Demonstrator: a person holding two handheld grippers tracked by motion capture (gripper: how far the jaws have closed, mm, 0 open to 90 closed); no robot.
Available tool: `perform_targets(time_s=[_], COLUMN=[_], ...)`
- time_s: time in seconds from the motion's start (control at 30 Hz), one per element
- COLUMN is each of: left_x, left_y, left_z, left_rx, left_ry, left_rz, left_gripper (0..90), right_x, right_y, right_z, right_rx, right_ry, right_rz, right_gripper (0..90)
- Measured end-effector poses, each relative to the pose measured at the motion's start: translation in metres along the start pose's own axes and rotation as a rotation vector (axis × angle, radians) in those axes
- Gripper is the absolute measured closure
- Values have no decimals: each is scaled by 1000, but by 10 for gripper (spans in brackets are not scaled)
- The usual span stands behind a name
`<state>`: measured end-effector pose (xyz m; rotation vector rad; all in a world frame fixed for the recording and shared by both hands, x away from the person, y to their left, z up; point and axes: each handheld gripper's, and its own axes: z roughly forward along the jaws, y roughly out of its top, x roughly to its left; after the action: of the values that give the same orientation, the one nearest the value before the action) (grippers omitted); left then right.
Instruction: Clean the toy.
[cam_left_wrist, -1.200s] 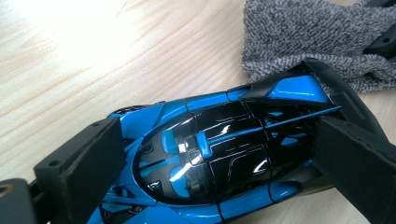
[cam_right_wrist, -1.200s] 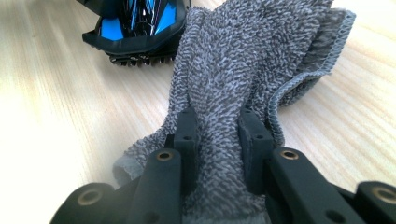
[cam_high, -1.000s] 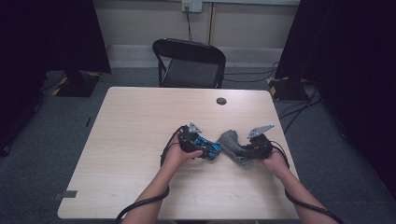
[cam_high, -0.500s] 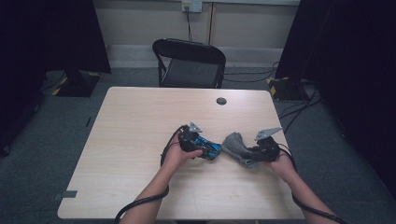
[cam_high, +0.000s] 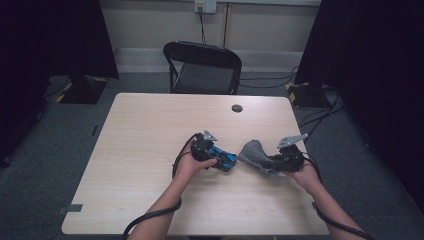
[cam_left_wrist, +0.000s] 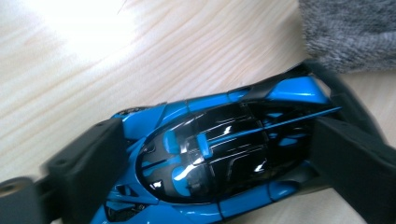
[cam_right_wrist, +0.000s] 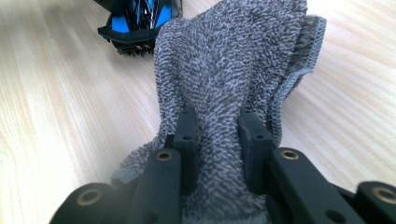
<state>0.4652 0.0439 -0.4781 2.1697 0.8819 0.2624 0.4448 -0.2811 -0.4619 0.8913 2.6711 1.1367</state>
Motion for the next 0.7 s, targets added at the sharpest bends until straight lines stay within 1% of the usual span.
perform_targets(time_s=[0.03,0.07,0.13,0.17,0.2,0.27,0.3,0.37,0.43,0.5,0.63,0.7], left_x=[-1,-1,-2,-2,-2,1,1,4,8,12,20,24], left_y=[2,3,5,5,4,0,0,-4,-10,-18,-32,-38], left_z=[-2,-4,-9,-12,-14,-25,-25,-33,-41,-51,-73,-85], left_rx=[-10,-12,-20,-21,-22,-24,-24,-24,-27,-18,-33,-36], left_ry=[-4,-13,-23,-24,-25,-34,-34,-32,-32,-22,-1,9], left_rz=[3,2,14,18,19,11,11,8,-6,5,-9,-3], left_gripper=[162,202,146,172,165,158,158,158,160,160,160,160], right_x=[0,-1,0,1,2,4,4,8,11,15,30,38], right_y=[1,2,4,6,8,14,14,24,32,41,62,72], right_z=[-1,-2,-4,-5,-6,-8,-8,-11,-12,-11,-2,5], right_rx=[-4,-10,-15,-16,-15,-17,-17,-25,-34,-43,-45,-42], right_ry=[0,2,0,0,1,-1,-1,-1,1,10,31,48], right_rz=[2,5,8,4,2,-13,-13,-26,-35,-45,-90,-113], right_gripper=[726,726,726,726,726,726,726,726,726,726,726,726])
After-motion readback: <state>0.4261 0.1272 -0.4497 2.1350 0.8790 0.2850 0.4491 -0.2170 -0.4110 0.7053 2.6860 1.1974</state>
